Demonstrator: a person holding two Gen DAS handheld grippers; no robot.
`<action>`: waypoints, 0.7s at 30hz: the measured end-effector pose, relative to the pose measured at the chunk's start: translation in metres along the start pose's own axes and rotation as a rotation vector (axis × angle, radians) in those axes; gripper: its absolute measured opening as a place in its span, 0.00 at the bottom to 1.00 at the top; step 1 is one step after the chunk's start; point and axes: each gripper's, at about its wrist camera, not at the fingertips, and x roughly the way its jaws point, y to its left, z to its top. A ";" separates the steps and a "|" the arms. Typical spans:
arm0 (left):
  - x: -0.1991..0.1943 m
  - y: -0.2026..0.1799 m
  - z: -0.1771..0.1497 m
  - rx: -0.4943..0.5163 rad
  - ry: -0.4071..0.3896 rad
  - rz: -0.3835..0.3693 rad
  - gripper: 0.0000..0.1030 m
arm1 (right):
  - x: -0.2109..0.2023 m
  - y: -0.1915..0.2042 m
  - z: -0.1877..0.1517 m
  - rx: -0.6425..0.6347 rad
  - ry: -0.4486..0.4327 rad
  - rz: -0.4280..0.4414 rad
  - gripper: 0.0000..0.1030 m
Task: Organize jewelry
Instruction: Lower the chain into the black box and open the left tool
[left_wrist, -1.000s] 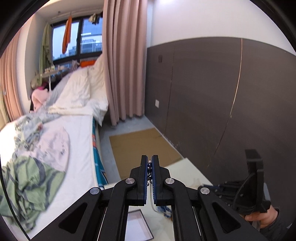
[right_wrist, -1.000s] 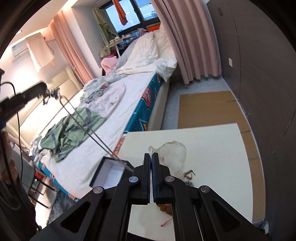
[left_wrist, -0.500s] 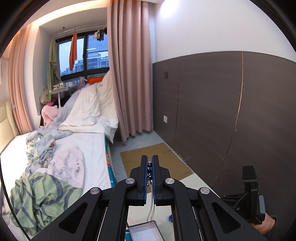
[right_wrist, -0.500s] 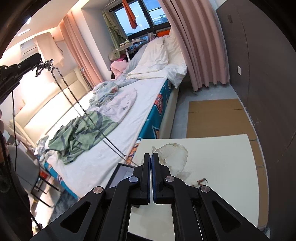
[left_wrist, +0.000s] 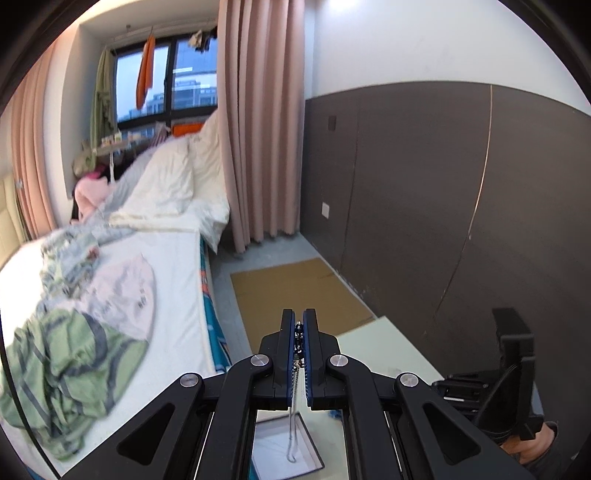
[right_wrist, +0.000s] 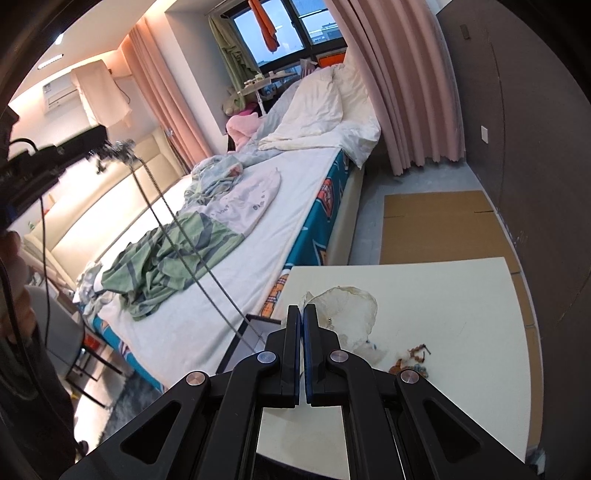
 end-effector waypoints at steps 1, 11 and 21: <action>0.005 0.003 -0.006 -0.012 0.014 -0.007 0.03 | 0.001 0.001 -0.001 -0.004 0.005 0.001 0.03; 0.057 0.026 -0.069 -0.171 0.180 -0.072 0.04 | 0.026 0.022 -0.007 -0.057 0.053 0.007 0.03; 0.064 0.073 -0.124 -0.436 0.241 -0.070 0.62 | 0.059 0.040 -0.004 -0.077 0.103 0.035 0.03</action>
